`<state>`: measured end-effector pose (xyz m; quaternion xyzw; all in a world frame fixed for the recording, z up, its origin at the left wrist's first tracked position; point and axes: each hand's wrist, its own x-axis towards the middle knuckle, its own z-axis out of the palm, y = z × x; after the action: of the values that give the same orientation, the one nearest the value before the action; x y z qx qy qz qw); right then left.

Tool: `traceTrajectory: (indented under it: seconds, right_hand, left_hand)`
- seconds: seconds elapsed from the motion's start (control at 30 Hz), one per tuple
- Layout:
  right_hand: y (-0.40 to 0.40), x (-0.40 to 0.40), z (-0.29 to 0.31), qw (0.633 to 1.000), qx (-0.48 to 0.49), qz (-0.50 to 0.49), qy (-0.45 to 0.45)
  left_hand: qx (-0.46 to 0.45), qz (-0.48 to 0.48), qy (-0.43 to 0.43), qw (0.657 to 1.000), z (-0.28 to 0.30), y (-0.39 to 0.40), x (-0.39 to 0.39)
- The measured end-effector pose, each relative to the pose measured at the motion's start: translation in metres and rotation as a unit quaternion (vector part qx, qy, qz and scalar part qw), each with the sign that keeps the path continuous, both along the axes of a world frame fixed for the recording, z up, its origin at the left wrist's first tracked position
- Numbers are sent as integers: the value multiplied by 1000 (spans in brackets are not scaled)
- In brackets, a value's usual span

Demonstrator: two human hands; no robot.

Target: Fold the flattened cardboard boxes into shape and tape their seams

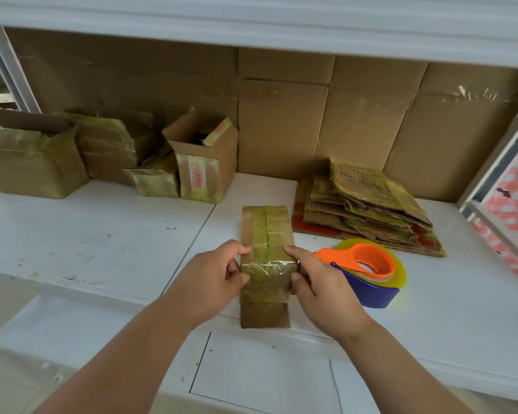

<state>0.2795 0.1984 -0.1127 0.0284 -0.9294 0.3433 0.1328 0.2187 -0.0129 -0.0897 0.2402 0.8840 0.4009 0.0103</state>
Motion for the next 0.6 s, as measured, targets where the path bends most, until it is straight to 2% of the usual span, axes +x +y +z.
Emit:
traceTrajectory:
  seconds: [0.07,0.13,0.27,0.37,0.5,0.6]
  right_hand:
    - [1,-1,-4,1000,21,-6,3]
    - [0,2,-7,1000,-4,-15,1]
    - [-2,5,-6,997,-82,-3,3]
    - [-4,1,-2,997,-78,-15,24]
    - [-11,-5,3,997,-51,-49,12]
    - [-11,-7,4,998,-30,-52,12]
  left_hand:
    - [-11,9,41,999,-2,1,0]
    - [-1,9,53,999,-5,2,0]
    - [30,-10,6,999,-7,0,-3]
    - [65,-10,-21,998,-4,2,-4]
    - [43,44,48,997,-5,11,-3]
    - [33,49,82,995,-10,12,-3]
